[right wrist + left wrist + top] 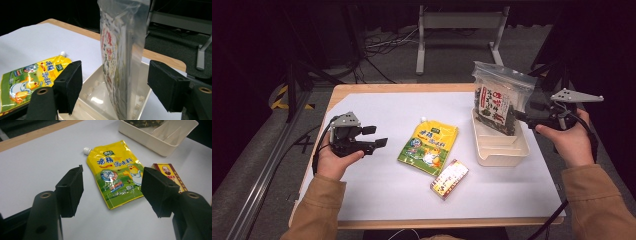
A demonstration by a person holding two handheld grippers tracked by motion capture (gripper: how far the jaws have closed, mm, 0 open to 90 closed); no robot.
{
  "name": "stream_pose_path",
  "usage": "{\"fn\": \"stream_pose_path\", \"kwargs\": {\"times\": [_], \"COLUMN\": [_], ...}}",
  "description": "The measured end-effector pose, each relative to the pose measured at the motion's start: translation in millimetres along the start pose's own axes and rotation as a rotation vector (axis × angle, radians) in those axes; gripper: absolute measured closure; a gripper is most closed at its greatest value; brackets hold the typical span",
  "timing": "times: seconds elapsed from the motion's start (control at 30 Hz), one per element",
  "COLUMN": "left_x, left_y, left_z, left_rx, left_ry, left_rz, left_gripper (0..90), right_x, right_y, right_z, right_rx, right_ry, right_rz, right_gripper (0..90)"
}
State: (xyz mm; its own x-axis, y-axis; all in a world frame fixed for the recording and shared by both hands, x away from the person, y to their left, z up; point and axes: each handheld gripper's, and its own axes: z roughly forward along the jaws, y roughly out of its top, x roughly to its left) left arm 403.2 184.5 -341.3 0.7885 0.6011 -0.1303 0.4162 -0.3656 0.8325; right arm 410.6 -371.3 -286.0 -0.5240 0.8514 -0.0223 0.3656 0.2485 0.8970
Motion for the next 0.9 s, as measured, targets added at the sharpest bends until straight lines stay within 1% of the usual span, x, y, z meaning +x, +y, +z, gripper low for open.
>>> {"fn": "stream_pose_path", "kwargs": {"times": [0.03,0.07,0.13,0.17,0.2,0.23,0.27,0.33,0.37,0.4,0.43,0.5,0.63,0.7,0.73,0.77,0.8,0.83,0.87,0.9], "left_x": [-0.4,0.4,-0.7,-0.1,-0.2,-1.3,-1.3,-1.9,-1.6,-2.5,-2.5,-3.1,-2.1,-1.4,-1.6,-1.1,-1.1,-1.0,-1.3,-0.7], "left_y": [0.1,0.9,2.2,3.4,4.1,5.1,5.1,7.7,8.7,9.0,9.0,10.6,13.4,14.2,15.0,16.1,16.1,16.4,16.4,16.5], "left_z": [0.9,1.7,4.2,5.4,6.5,8.7,8.7,15.8,18.5,20.9,20.9,29.6,42.6,45.7,49.5,57.9,57.9,60.2,63.7,66.7], "left_rx": [0.002,0.006,0.012,0.015,0.019,0.025,0.025,0.04,0.046,0.053,0.053,0.074,0.09,0.093,0.098,0.112,0.112,0.116,0.118,0.125], "left_ry": [-0.001,0.0,-0.005,-0.006,-0.009,-0.012,-0.012,-0.022,-0.013,-0.022,-0.022,-0.022,-0.026,-0.026,-0.033,-0.034,-0.034,-0.032,-0.034,-0.036], "left_rz": [-0.007,0.002,-0.009,0.003,0.004,-0.007,-0.007,-0.006,0.003,-0.006,-0.006,-0.015,-0.033,-0.031,-0.038,-0.024,-0.024,-0.018,-0.025,-0.021], "left_gripper": [35.5,35.5,35.4,35.3,35.2,35.0,34.9,34.7,34.6,34.5,34.1,34.0,34.2,33.9,33.9,34.0,34.5,34.5,34.7,34.8], "right_x": [1.5,3.2,6.3,8.0,9.8,10.7,12.1,13.3,13.9,14.0,14.0,14.5,15.9,16.2,17.0,18.4,18.4,19.3,19.6,20.3], "right_y": [-0.1,-0.1,-0.2,-0.4,-0.6,-0.8,-1.2,-2.4,-3.3,-4.1,-4.1,-5.6,-8.6,-9.0,-9.3,-10.3,-10.3,-11.1,-11.6,-12.2], "right_z": [-1.2,-2.4,-4.6,-5.8,-6.6,-7.1,-7.9,-8.4,-8.2,-8.0,-8.0,-8.0,-9.0,-9.4,-9.9,-11.3,-11.3,-12.2,-12.5,-13.0], "right_rx": [0.001,0.001,0.001,0.0,0.0,-0.002,-0.003,-0.005,-0.005,-0.002,-0.002,0.002,-0.002,-0.002,-0.003,-0.005,-0.005,-0.005,-0.005,-0.005], "right_ry": [0.001,0.003,0.009,0.012,0.018,0.021,0.024,0.034,0.038,0.04,0.04,0.04,0.047,0.047,0.046,0.043,0.043,0.042,0.04,0.038], "right_rz": [-0.005,-0.01,-0.019,-0.029,-0.028,-0.031,-0.036,-0.039,-0.039,-0.044,-0.044,-0.052,-0.052,-0.056,-0.054,-0.06,-0.06,-0.065,-0.067,-0.065], "right_gripper": [28.5,28.5,28.5,28.5,28.5,28.6,28.5,28.5,28.5,28.5,28.5,28.5,28.5,28.5,28.5,28.5,28.5,28.5,28.5,28.5]}}
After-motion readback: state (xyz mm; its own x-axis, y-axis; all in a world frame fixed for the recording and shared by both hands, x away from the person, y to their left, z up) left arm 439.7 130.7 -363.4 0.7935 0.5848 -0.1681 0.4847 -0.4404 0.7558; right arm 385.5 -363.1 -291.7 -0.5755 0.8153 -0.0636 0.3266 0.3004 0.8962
